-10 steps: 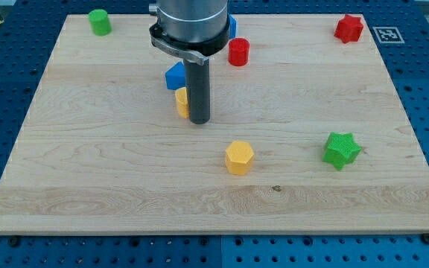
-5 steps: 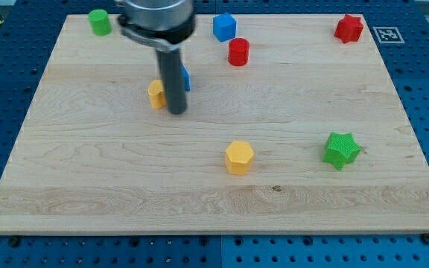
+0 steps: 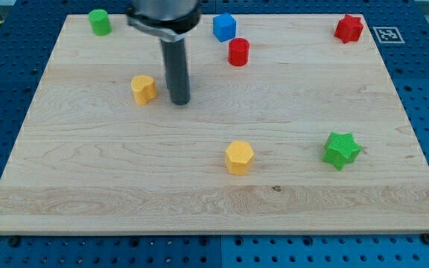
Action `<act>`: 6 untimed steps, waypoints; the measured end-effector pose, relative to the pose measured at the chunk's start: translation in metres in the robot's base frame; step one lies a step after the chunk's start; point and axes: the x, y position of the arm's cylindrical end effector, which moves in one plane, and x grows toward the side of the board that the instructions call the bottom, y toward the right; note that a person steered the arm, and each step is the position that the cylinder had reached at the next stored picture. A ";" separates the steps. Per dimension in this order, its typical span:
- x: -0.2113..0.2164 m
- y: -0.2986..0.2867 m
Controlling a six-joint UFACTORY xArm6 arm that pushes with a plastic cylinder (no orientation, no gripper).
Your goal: Move the yellow heart towards the left center of the board
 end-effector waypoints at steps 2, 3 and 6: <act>-0.018 -0.077; -0.016 -0.087; -0.016 -0.139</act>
